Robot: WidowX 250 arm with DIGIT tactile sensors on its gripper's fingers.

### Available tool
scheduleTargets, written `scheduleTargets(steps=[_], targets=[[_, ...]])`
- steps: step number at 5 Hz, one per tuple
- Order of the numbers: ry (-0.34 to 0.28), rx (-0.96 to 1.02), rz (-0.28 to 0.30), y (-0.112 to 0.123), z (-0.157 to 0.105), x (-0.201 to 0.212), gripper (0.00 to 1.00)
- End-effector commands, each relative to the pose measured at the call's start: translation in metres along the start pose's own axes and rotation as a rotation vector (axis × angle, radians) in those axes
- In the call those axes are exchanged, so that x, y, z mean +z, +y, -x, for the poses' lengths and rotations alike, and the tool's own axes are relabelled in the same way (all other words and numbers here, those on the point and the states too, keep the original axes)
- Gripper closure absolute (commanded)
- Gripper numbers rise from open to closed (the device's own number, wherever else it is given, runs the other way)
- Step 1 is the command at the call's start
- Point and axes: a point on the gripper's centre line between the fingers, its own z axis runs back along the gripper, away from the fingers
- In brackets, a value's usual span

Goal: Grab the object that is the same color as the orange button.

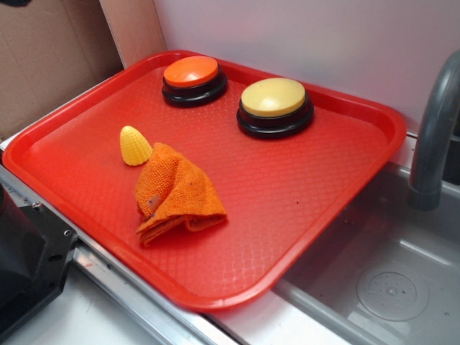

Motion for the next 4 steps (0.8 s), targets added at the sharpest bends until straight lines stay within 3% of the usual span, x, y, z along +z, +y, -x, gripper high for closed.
scheduleTargets(steps=[1, 2, 3, 4], targets=[[0.000, 0.000, 0.000, 0.000, 0.000, 0.000, 0.00], [0.053, 0.102, -0.012, -0.031, -0.018, -0.053, 0.00], [0.049, 0.281, -0.005, -0.042, -0.025, -0.103, 0.00], [0.042, 0.348, 0.081, -0.062, -0.043, -0.145, 0.00]])
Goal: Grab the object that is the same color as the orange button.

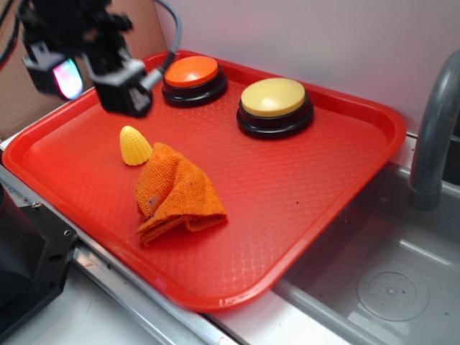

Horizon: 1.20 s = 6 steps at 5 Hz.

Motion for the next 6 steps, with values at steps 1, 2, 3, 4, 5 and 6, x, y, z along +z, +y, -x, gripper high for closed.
scheduleTargets(steps=[1, 2, 3, 4, 5, 6], targets=[[-0.045, 0.022, 0.119, -0.040, -0.033, -0.047, 0.00], [-0.025, -0.020, 0.102, -0.035, -0.043, -0.069, 0.00], [0.052, -0.068, 0.064, -0.031, -0.036, -0.082, 0.00], [0.053, -0.073, 0.059, -0.032, -0.032, -0.083, 1.00], [0.072, -0.095, 0.003, -0.034, -0.033, -0.079, 1.00], [0.094, -0.119, -0.029, -0.038, -0.033, -0.075, 1.00]])
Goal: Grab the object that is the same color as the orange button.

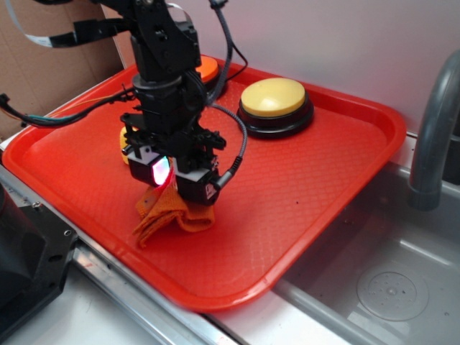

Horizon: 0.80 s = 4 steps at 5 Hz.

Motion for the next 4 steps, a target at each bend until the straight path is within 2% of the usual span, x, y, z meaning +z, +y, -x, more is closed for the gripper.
scheduleTargets(steps=[1, 3, 4], targets=[[-0.007, -0.055, -0.021, -0.012, -0.009, 0.017, 1.00], [-0.001, -0.135, -0.027, -0.018, -0.008, 0.038, 1.00], [-0.102, -0.256, -0.014, -0.032, -0.006, 0.089, 1.00]])
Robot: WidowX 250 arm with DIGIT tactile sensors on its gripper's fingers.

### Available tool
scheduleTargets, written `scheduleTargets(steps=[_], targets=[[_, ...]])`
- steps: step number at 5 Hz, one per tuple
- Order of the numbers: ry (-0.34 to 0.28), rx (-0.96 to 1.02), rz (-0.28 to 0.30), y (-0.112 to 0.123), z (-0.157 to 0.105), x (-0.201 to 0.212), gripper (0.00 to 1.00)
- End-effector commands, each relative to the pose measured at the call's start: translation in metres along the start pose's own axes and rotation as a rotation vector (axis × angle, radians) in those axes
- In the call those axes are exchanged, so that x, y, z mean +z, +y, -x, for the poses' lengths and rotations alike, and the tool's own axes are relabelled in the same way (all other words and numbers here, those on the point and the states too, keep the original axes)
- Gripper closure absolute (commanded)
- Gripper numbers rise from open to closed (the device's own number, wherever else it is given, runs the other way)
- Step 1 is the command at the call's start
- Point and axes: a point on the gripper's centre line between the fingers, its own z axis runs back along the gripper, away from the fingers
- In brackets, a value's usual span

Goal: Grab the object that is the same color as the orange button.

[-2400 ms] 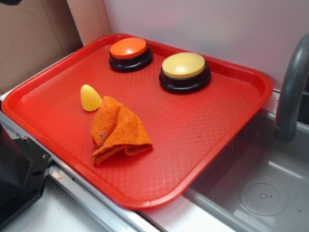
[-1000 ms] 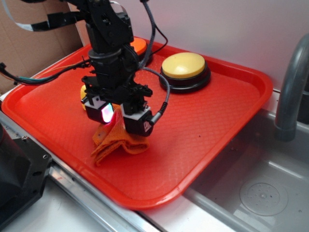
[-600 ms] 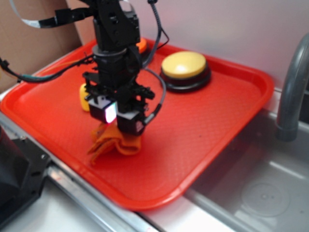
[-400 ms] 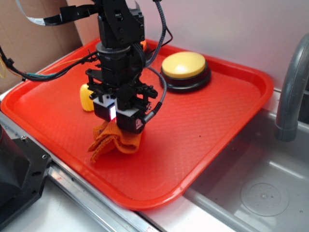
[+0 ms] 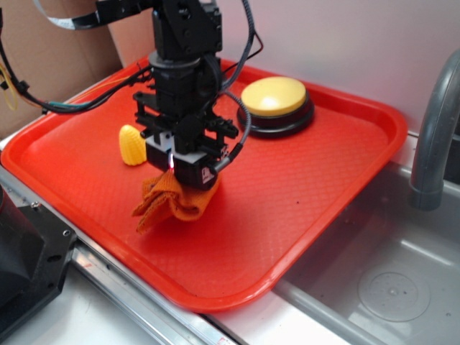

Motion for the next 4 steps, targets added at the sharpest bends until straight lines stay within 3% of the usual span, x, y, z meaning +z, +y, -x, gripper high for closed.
scheduleTargets(steps=[1, 2, 3, 4], targets=[[-0.257, -0.200, 0.025, -0.022, 0.008, 0.118, 1.00], [-0.285, -0.203, 0.029, -0.005, 0.025, 0.166, 1.00], [-0.276, -0.079, 0.049, 0.037, 0.039, 0.191, 1.00], [-0.268, -0.035, 0.031, 0.054, 0.041, 0.190, 1.00]])
